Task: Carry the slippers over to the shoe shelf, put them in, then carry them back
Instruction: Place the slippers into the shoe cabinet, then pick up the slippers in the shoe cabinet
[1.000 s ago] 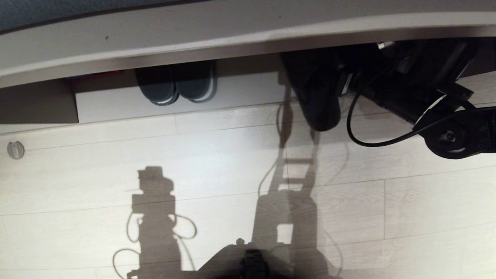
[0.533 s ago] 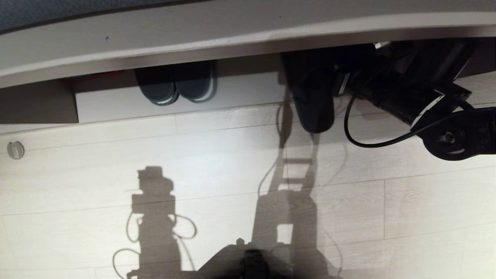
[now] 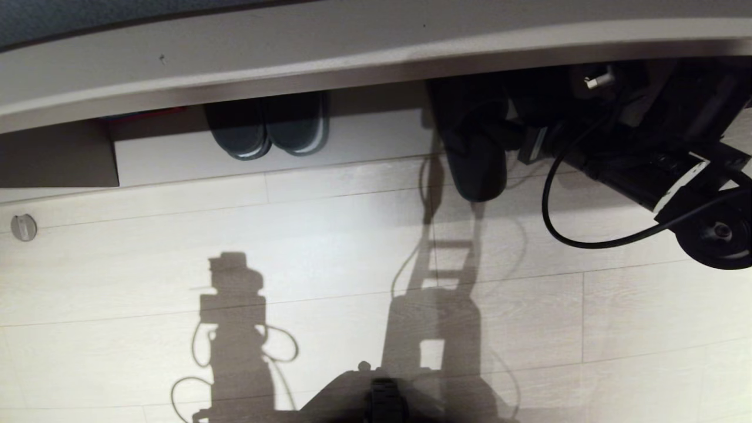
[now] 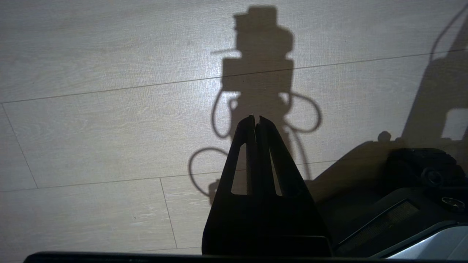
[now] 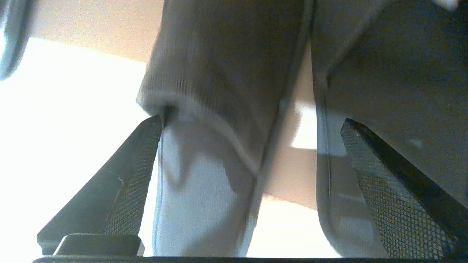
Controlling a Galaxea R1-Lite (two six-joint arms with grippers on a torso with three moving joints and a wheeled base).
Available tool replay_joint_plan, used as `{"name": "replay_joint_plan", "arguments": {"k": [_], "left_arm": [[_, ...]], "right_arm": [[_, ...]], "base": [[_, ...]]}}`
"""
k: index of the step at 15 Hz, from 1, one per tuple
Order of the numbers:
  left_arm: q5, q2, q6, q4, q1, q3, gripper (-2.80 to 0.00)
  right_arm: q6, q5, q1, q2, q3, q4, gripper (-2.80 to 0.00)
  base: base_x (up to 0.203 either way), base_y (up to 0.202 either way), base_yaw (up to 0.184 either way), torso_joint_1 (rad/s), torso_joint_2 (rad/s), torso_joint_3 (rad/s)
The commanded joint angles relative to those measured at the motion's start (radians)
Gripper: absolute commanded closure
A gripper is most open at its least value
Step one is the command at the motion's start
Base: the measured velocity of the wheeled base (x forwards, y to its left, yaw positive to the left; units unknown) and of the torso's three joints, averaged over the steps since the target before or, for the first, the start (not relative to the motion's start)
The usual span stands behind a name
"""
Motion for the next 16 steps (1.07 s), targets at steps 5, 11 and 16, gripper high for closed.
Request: {"name": "replay_joint_plan", "arguments": {"k": [5,11,16], "left_arm": [[0.000,-0.001,0.000,0.000,0.001,0.000,0.00],[0.000,0.001,0.000,0.000,0.001,0.000,0.00],[0.000,0.001,0.001,0.000,0.001,0.000,0.00]], "right_arm": [[-0.011,-0.002,-0.001,-0.133,0.177,-0.059,-2.80],[-0.024,0.001,-0.007,-0.382,0.408,-0.054,-2.80],[-0.021,-0.001,-0.007,-0.670,0.456,0.140,0.00]], "base": [[0.000,0.000,0.000,0.000,0.00,0.000],[0.000,0.000,0.000,0.000,0.00,0.000],[0.000,0.000,0.000,0.000,0.00,0.000]]}}
